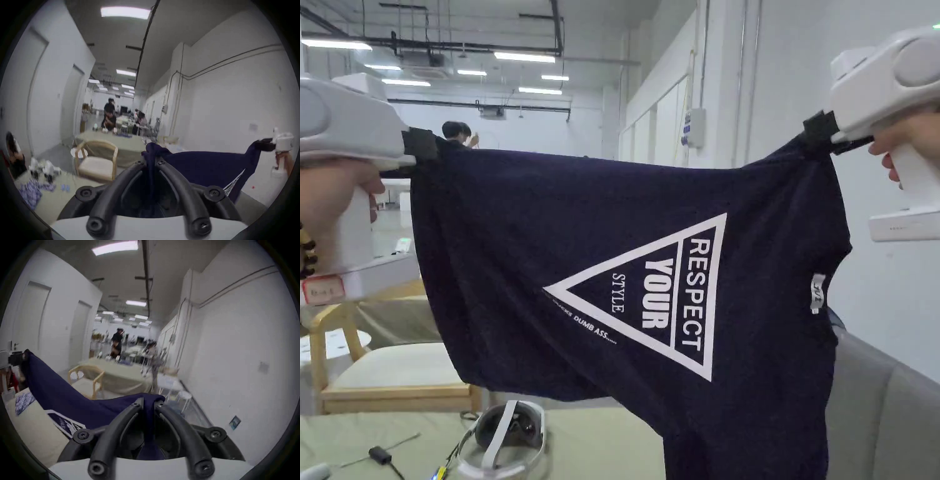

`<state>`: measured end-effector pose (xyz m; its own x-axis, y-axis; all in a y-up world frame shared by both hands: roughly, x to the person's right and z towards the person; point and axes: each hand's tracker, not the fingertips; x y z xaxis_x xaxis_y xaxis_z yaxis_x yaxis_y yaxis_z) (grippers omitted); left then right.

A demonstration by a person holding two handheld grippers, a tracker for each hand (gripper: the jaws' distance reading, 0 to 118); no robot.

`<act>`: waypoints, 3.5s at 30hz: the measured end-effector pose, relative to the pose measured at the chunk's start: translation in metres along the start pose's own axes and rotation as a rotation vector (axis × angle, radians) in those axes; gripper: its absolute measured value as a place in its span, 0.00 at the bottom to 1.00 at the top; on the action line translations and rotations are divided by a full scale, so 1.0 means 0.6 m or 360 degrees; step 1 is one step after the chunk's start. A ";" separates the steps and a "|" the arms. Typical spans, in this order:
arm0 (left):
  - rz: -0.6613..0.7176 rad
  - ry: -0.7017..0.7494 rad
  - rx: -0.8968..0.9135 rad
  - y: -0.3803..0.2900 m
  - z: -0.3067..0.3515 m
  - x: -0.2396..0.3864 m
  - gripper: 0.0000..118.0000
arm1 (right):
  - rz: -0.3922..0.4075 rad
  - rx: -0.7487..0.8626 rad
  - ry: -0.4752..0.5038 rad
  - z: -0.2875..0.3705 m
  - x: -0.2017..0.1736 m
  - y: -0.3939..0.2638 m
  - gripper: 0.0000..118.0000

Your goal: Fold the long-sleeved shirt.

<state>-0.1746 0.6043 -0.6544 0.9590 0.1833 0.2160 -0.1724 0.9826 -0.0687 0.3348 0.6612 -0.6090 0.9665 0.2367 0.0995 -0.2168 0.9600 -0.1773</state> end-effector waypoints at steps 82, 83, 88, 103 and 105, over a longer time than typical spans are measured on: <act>0.0102 -0.0062 -0.1110 -0.861 0.149 -0.117 0.04 | -0.0229 -0.1324 0.0400 -0.522 -0.406 -0.890 0.66; 0.0099 -0.0066 -0.1114 -0.868 0.154 -0.118 0.04 | -0.0226 -0.1359 0.0392 -0.556 -0.414 -0.905 0.66; 0.0078 -0.0046 -0.1167 -0.897 0.185 -0.129 0.04 | -0.0203 -0.1590 0.0296 -0.562 -0.444 -0.975 0.61; 0.0120 -0.0087 -0.1076 -0.821 0.342 -0.087 0.04 | -0.0235 -0.0787 0.0586 0.036 -0.301 -0.738 0.02; 0.0100 -0.0094 -0.1063 -0.809 0.375 -0.074 0.04 | -0.0240 -0.0813 0.0589 0.144 -0.298 -0.757 0.02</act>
<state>-0.1840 0.1256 -0.4116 0.9346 0.2597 0.2431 -0.0335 0.7446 -0.6666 0.2483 0.1960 -0.4617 0.9845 -0.0499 -0.1679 -0.0704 0.7647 -0.6405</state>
